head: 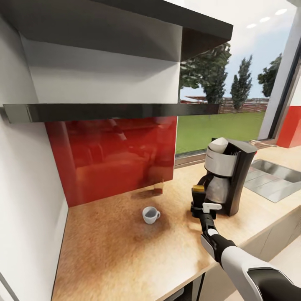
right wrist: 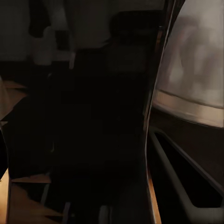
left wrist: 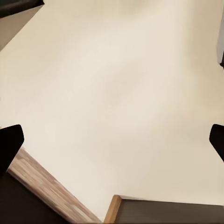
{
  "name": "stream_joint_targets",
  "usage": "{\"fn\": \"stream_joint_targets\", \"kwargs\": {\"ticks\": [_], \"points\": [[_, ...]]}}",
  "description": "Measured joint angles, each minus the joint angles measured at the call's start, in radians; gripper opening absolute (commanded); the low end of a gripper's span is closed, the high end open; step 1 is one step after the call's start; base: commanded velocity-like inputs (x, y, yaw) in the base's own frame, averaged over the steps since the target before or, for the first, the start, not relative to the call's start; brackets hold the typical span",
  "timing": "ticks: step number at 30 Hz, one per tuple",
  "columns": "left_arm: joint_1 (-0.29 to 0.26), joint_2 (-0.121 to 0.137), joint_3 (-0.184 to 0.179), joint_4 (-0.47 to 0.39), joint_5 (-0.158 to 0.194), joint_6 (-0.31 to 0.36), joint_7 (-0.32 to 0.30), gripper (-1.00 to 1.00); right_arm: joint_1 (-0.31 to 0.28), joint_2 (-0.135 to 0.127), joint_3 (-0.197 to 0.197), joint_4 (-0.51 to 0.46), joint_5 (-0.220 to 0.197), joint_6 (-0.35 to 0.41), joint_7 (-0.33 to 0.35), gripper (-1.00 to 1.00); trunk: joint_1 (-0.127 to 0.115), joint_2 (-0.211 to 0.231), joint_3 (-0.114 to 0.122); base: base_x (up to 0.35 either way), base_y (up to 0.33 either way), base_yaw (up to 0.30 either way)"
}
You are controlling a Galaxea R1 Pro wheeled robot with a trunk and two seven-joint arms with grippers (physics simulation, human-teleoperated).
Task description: Set up a coffee station on the kitchen countertop: keep the coffee maker on the countertop, move the bottle of coffee from the kitchen shelf to the counter next to the coffee maker, place a paper coffee filter on top of the coffee maker, put the saucer next to the coffee maker with the coffee cup on the saucer, and place the electric kettle next to the coffee maker.
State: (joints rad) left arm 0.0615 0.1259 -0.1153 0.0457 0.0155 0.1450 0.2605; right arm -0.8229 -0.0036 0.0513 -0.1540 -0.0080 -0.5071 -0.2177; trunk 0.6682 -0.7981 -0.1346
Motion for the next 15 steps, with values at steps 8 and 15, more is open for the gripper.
{"fn": "stream_joint_targets", "kwargs": {"ticks": [8, 15], "points": [[0.000, 0.000, 0.000, 0.000, 0.000, 0.018, 0.000, 1.00, 0.000, 0.001, 0.000, 0.000, 0.000, 0.000, 0.001, -1.00, 0.000, 0.000, 0.000, 0.015, 0.000, -0.001], [0.000, 0.000, 0.000, 0.000, 0.000, 0.019, 0.002, 1.00, 0.000, 0.001, 0.000, 0.000, 0.001, -0.001, 0.001, -1.00, 0.000, 0.000, 0.000, 0.054, 0.058, 0.000]]}}
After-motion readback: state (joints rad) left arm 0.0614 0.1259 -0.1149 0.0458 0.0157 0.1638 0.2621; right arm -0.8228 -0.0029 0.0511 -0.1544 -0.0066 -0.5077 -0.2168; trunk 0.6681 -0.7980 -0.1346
